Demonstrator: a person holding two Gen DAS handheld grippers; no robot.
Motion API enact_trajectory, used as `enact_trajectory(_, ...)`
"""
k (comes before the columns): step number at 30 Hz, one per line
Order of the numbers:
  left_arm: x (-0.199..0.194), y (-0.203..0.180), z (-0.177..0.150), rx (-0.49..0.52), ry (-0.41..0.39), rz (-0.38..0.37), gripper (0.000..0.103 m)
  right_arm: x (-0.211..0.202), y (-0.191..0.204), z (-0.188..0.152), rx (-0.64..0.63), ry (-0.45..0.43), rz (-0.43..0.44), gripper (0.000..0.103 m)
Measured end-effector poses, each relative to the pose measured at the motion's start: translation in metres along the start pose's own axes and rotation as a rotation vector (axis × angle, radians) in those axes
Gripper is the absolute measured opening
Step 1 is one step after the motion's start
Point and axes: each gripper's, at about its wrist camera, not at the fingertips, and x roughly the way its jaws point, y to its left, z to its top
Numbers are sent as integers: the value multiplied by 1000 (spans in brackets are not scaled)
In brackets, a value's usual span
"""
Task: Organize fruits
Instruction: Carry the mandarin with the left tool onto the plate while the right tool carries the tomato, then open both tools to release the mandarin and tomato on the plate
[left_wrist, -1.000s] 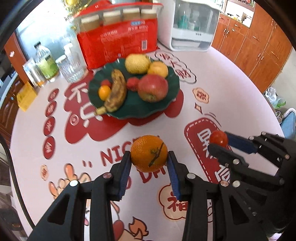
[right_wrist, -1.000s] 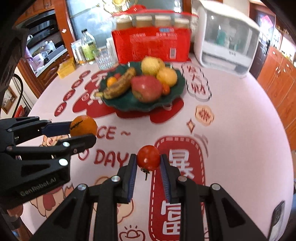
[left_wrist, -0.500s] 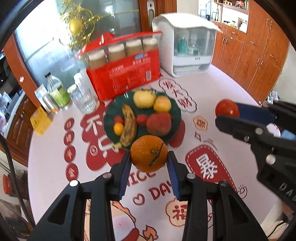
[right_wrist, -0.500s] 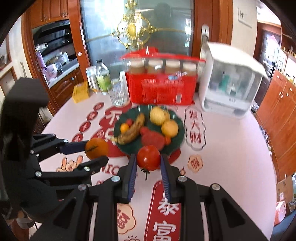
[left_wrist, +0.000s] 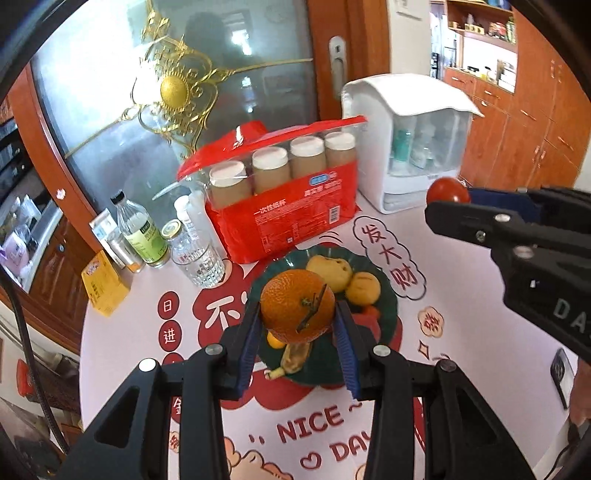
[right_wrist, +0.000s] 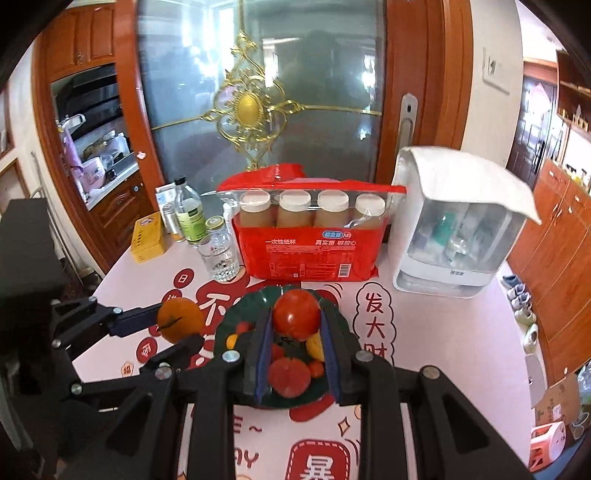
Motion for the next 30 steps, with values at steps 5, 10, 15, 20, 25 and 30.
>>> enact_trajectory(5, 47, 16, 2, -56, 58, -8, 37, 57, -7, 1, 32, 94, 2, 25)
enact_trajectory(10, 100, 28, -9, -94, 132, -24, 37, 113, -7, -15, 50, 199, -13, 25)
enact_trajectory(15, 142, 30, -18, -103, 181, -46, 37, 155, -10, -33, 86, 277, -10, 26)
enact_trajectory(20, 169, 26, -26, -95, 211, -70, 37, 183, -13, -44, 117, 332, 0, 26)
enact_trajectory(25, 187, 20, -33, -87, 240, -86, 38, 198, -14, -53, 115, 363, 11, 26)
enact_trajectory(30, 191, 12, -35, -66, 242, -96, 48, 204, -16, -56, 114, 374, 10, 26)
